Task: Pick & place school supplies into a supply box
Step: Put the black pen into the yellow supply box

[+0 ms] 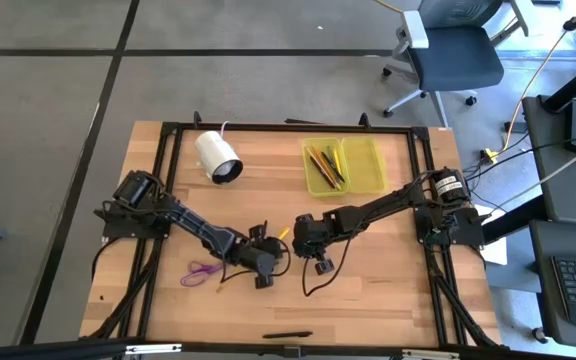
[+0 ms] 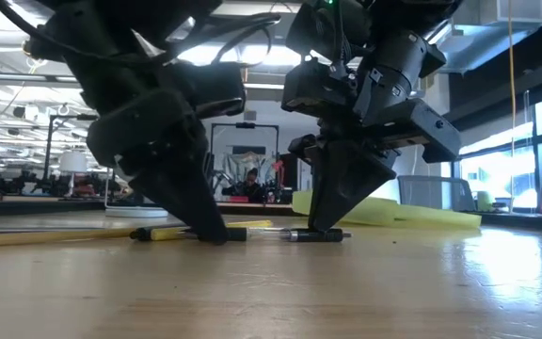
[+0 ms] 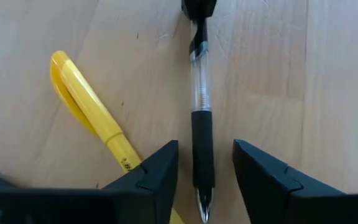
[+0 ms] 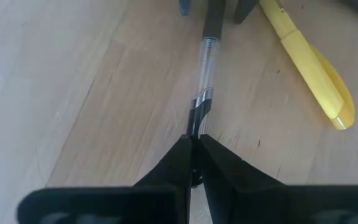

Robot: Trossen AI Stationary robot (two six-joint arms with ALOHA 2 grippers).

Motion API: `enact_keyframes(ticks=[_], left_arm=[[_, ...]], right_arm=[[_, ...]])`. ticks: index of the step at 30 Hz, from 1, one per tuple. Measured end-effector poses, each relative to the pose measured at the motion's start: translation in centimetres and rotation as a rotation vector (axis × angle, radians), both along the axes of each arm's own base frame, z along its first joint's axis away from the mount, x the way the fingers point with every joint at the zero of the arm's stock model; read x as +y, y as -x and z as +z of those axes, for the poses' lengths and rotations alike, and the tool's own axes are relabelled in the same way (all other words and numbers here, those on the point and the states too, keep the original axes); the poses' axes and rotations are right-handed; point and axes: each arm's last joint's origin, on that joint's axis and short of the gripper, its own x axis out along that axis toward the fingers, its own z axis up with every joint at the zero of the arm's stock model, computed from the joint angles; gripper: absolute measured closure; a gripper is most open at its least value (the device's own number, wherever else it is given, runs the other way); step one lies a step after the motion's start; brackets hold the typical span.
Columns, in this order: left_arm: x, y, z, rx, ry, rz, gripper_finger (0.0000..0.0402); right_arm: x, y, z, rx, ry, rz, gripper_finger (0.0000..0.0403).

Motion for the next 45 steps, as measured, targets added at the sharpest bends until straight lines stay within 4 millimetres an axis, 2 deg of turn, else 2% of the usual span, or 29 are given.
enact_keyframes(ticks=[7, 12, 20, 24, 27, 30, 36, 45], left_arm=[[0.1, 0.2, -0.2, 0.03, -0.01, -0.004, 0.0334], [0.4, 0.2, -0.3, 0.046, -0.001, -0.007, 0.0371], [0.9, 0.0, -0.3, 0.062, 0.013, -0.044, 0.0385], [0.9, 0.1, 0.6, 0.03, 0.011, -0.081, 0.0386], [1.0, 0.4, 1.7, 0.022, -0.008, -0.114, 0.0387], [1.1, 0.4, 3.6, -0.054, -0.033, -0.129, 0.0387], [1.7, 0.4, 6.5, -0.187, -0.133, -0.108, 0.0388], [3.1, 1.0, 9.7, -0.305, -0.323, 0.06, 0.0388]], right_arm=[[-0.1, 0.7, 1.1, 0.01, 0.007, 0.031, 0.0365], [-0.2, 1.6, 4.1, -0.022, -0.027, -0.014, 0.0364], [0.4, 3.9, 7.5, -0.001, -0.072, -0.065, 0.0364], [1.2, 5.8, 8.8, 0.036, -0.091, -0.085, 0.0364], [1.6, 7.7, 8.6, -0.026, -0.116, -0.104, 0.0364], [1.5, 9.8, 7.7, -0.136, -0.113, -0.133, 0.0364], [1.0, 12.0, 5.9, -0.496, -0.119, -0.147, 0.0364], [0.0, 14.0, 4.0, -0.559, -0.079, -0.242, 0.0363]])
